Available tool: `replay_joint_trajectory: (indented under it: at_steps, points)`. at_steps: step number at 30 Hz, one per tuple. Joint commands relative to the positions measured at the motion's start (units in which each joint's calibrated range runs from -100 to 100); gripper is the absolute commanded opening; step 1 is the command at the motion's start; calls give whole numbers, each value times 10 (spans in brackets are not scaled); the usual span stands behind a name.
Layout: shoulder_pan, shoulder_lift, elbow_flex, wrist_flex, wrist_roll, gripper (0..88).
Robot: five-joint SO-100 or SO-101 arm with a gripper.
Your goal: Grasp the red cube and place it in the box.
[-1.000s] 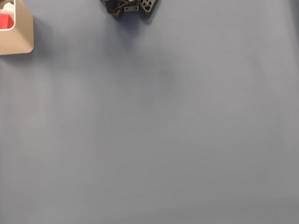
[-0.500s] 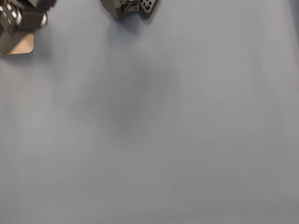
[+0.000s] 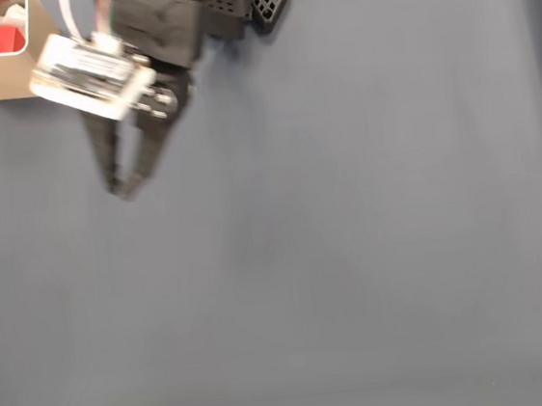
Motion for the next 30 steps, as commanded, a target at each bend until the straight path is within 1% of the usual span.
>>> replay_joint_trajectory:
  at_steps: [1,7,13,18,24,30]
  points:
    - [-59,-18,-1,0,-4,0]
    - [-130,-54,43,0,-7,0]
    - [-172,-110,126,-27,1,0]
    - [-189,-158,214,-65,7,0]
    - [-186,-210,312,-95,7,0]
    - [-185,-272,390,-97,3,0]
